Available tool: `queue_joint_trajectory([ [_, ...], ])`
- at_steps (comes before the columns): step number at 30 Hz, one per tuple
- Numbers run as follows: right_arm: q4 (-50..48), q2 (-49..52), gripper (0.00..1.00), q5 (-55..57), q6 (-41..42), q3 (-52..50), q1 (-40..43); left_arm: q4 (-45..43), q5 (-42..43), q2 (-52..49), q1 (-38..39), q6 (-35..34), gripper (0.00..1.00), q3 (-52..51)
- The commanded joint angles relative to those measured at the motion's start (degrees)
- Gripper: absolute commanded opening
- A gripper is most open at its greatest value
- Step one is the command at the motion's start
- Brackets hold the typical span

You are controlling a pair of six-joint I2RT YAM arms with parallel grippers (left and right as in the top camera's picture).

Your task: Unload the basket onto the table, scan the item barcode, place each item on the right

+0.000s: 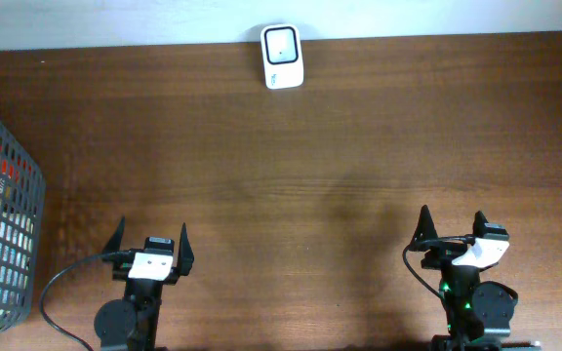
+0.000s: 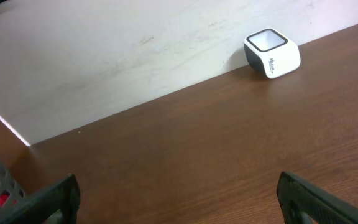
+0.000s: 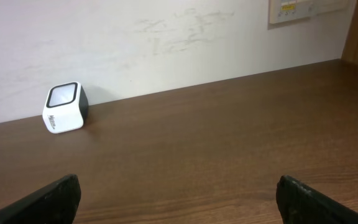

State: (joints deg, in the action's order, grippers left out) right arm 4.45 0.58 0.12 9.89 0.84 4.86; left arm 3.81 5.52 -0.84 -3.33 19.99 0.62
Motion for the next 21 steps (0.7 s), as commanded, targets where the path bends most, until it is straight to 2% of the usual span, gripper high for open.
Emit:
queue_joint_trajectory([
  [1,0.04,-0.39,0.98,0.52,-0.46,-0.52,0.37,0.31,-0.42,0.48,0.28,0.28,0.99,-0.11],
  [8,0.04,-0.39,0.99,0.55,-0.46,-0.52,0.37,-0.26,-0.24,0.17,0.28,0.24,0.99,1.95],
  [10,0.04,-0.37,0.99,0.55,-0.46,-0.52,0.37,0.33,-0.22,-1.53,0.28,0.24,0.99,4.57],
  [13,0.04,-0.39,0.99,0.52,-0.46,-0.52,0.37,6.51,-0.24,-7.43,0.28,0.28,0.99,13.07],
  [15,0.04,-0.39,0.99,0.52,-0.46,-0.52,0.37,10.51,-0.24,-13.84,0.28,0.28,0.99,21.09],
  [19,0.04,-0.39,0.99,0.52,-0.46,-0.52,0.37,20.7,-0.24,-33.51,0.28,0.33,0.99,44.83],
  [21,0.04,-0.39,0.99,0.52,-0.46,-0.52,0.37,29.75,-0.22,-46.31,0.28,0.28,0.99,61.81],
])
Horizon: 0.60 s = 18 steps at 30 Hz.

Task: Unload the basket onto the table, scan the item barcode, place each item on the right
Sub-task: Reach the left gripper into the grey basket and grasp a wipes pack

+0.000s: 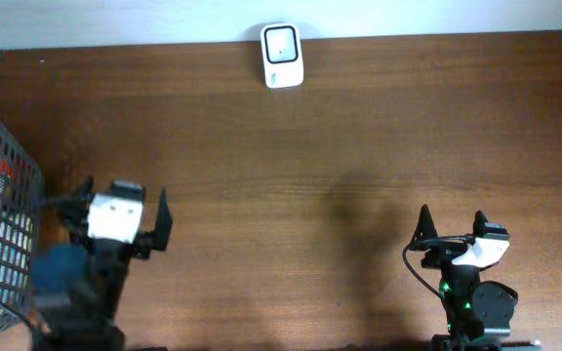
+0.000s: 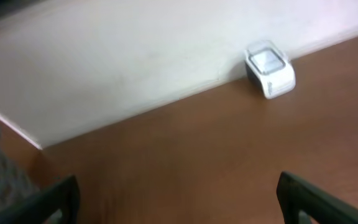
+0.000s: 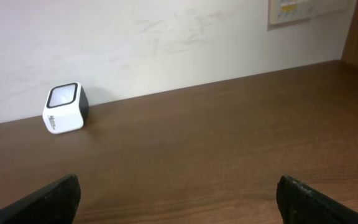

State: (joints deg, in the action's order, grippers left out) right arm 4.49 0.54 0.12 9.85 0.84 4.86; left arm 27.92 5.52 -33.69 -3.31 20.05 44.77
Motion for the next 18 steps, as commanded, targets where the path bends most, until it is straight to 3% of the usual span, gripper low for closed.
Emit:
queue_joint_trajectory([
  [1,0.0,-0.35,0.99,0.52,-0.42,-0.52,0.37,11.04,0.96,-19.91,0.07,0.22,0.99,26.8],
  [5,0.0,-0.35,0.99,0.52,-0.42,-0.52,0.37,31.08,5.81,-41.27,-1.25,0.2,0.99,60.43],
  [7,0.0,-0.35,0.99,0.52,-0.42,-0.52,0.37,34.18,8.11,-45.9,-1.25,-0.04,0.99,67.41],
  [11,0.0,-0.35,0.98,0.52,-0.42,-0.52,0.37,32.2,9.62,-48.28,-1.27,0.0,0.99,68.74],
  [13,0.0,-0.35,0.99,0.52,-0.42,-0.52,0.37,30.69,1.9,-48.41,-1.88,-2.43,0.99,68.74],
  [14,0.0,-0.35,0.99,0.52,-0.42,-0.52,0.37,29.62,-6.91,-48.41,-4.04,-8.61,0.99,68.74],
  [15,0.0,-0.35,0.99,0.52,-0.42,-0.52,0.37,29.0,-11.3,-48.41,-8.02,-13.11,0.99,68.74],
  [18,0.0,-0.35,0.99,0.52,-0.42,-0.52,0.37,28.37,-10.88,-48.61,-25.16,-23.3,0.99,68.74],
])
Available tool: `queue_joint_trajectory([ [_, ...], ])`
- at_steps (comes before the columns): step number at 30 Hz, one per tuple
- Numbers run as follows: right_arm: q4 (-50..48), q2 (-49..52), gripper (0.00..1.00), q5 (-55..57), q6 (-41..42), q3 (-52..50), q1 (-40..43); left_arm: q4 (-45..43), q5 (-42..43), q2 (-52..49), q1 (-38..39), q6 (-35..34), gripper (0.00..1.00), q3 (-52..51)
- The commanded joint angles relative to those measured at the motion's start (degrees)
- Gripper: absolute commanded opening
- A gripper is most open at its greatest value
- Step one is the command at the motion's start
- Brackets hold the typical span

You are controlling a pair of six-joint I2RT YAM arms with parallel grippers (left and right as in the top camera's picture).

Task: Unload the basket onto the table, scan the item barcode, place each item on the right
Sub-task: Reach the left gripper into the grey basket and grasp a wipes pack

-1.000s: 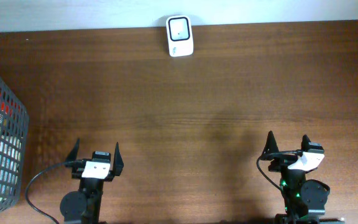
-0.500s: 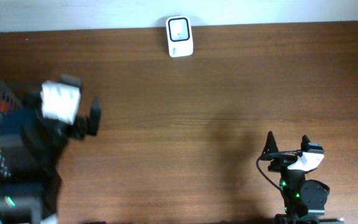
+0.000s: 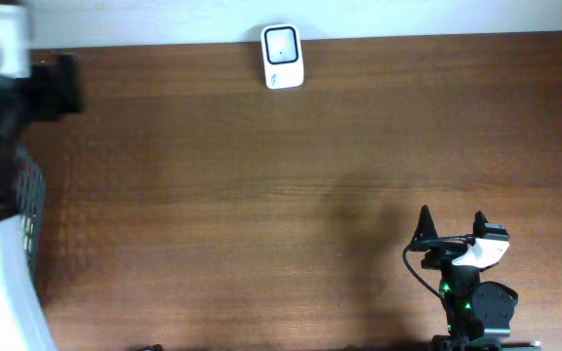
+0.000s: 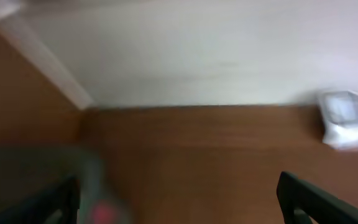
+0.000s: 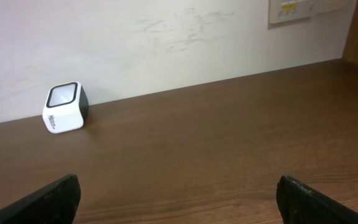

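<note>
The white barcode scanner (image 3: 282, 57) stands at the far table edge by the wall, also seen as a blurred scanner (image 4: 347, 118) and a sharp scanner (image 5: 65, 107) in the wrist views. My left arm is raised and blurred at the far left over the grey mesh basket (image 3: 30, 210). The left gripper (image 4: 179, 210) is open with nothing between its fingers; below it the basket (image 4: 36, 177) shows a blurred red patch (image 4: 104, 213). No single item can be made out. My right gripper (image 3: 451, 226) rests open at the front right.
The white wall (image 5: 166, 43) runs along the table's far edge, with a wall plate (image 5: 303, 9) at the right. The wooden table (image 3: 310, 175) spreads between the basket and the right arm.
My left arm has moved from beside the basket's right side to the far left corner, higher and over the basket. Its gripper stays open. The right arm has not moved.
Both arms first rested at the front edge with open grippers. Then the left arm stood further left, next to the basket, its view blurred. Now it hangs over the basket, looking down at its contents, while the right arm has stayed put.
</note>
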State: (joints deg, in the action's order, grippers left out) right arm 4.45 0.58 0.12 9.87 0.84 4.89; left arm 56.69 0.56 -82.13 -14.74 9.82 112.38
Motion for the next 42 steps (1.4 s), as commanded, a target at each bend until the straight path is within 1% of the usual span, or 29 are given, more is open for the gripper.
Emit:
queue_joint_trajectory([
  [1,0.04,-0.39,0.99,0.52,-0.44,-0.52,0.35,-0.24,-4.96,-0.5,-18.18,-14.49,0.99,1.14],
  [3,0.04,-0.37,0.99,0.52,-0.44,-0.52,0.35,0.96,-3.32,-1.64,-25.99,-14.56,0.99,1.14],
  [4,0.04,-0.39,0.99,0.52,-0.44,-0.52,0.35,3.17,-3.37,-3.06,-30.51,-14.56,1.0,1.09],
  [7,0.04,-0.39,0.99,0.52,-0.44,-0.52,0.35,8.68,-3.34,-7.21,-36.7,-14.53,0.95,0.87],
  [9,0.04,-0.39,0.99,0.52,-0.44,-0.52,0.35,11.17,-3.37,-10.71,-39.54,-14.05,0.95,-0.31],
  [11,0.04,-0.39,0.99,0.52,-0.44,-0.52,0.35,11.63,-3.02,-13.11,-41.31,-11.96,0.95,-3.67],
  [13,0.04,-0.39,0.99,0.52,-0.44,-0.52,0.35,10.47,-0.68,-13.81,-42.73,-8.11,0.94,-8.72],
  [14,0.04,-0.39,0.99,0.52,-0.44,-0.52,0.35,8.98,0.59,-13.81,-43.5,-7.34,0.95,-10.8],
  [15,0.04,-0.39,0.99,0.52,-0.44,-0.52,0.35,6.27,3.61,-13.81,-44.94,-4.24,0.96,-14.88],
  [16,0.04,-0.37,0.99,0.52,-0.44,-0.52,0.35,4.59,4.61,-13.81,-45.83,-1.79,0.97,-17.59],
  [17,0.04,-0.37,0.99,0.52,-0.44,-0.52,0.35,1.79,4.63,-13.88,-46.64,-0.55,1.0,-20.85],
  [21,0.04,-0.37,0.99,0.52,-0.44,-0.52,0.35,-5.77,4.61,-16.9,-47.58,8.79,0.99,-28.52],
  [24,0.04,-0.37,0.99,0.55,-0.46,-0.52,0.35,-6.51,5.16,-21.77,-47.58,9.38,1.0,-29.42],
  [26,0.04,-0.37,0.99,0.52,-0.44,-0.52,0.35,-6.21,8.17,-25.14,-47.58,9.81,0.98,-29.49],
  [28,0.04,-0.39,0.99,0.52,-0.44,-0.52,0.35,-5.64,10.64,-28.48,-47.56,10.93,0.93,-29.64],
  [29,0.04,-0.39,0.99,0.52,-0.46,-0.52,0.35,-5.33,10.64,-29.7,-47.52,10.91,0.89,-29.64],
  [30,0.04,-0.39,0.99,0.52,-0.44,-0.52,0.35,-5.01,10.64,-30.53,-47.52,10.91,0.79,-29.64],
  [31,0.04,-0.37,0.98,0.52,-0.44,-0.52,0.35,-4.79,10.62,-30.82,-47.54,10.86,0.64,-29.64],
  [32,0.04,-0.37,0.99,0.52,-0.44,-0.52,0.35,-4.76,10.64,-30.73,-47.54,10.84,0.39,-29.55],
  [33,0.04,-0.37,0.99,0.52,-0.44,-0.52,0.35,-4.52,10.64,-30.69,-47.54,10.8,0.19,-29.16],
  [34,0.04,-0.37,0.99,0.52,-0.44,-0.52,0.35,-3.93,10.62,-30.67,-47.54,9.66,0.11,-28.39],
  [36,0.04,-0.37,0.99,0.55,-0.44,-0.52,0.35,-0.66,10.62,-30.67,-47.52,6.58,0.01,-24.7],
  [37,0.04,-0.37,0.99,0.52,-0.44,-0.52,0.35,2.91,10.62,-30.67,-47.54,5.51,0.0,-20.7],
  [40,0.04,-0.39,0.99,0.52,-0.44,-0.52,0.35,11.67,11.21,-30.67,-47.52,0.24,0.0,-7.1],
  [42,0.04,-0.37,0.99,0.52,-0.44,-0.52,0.35,17.77,16.28,-30.67,-47.5,-0.17,0.0,5.01],
])
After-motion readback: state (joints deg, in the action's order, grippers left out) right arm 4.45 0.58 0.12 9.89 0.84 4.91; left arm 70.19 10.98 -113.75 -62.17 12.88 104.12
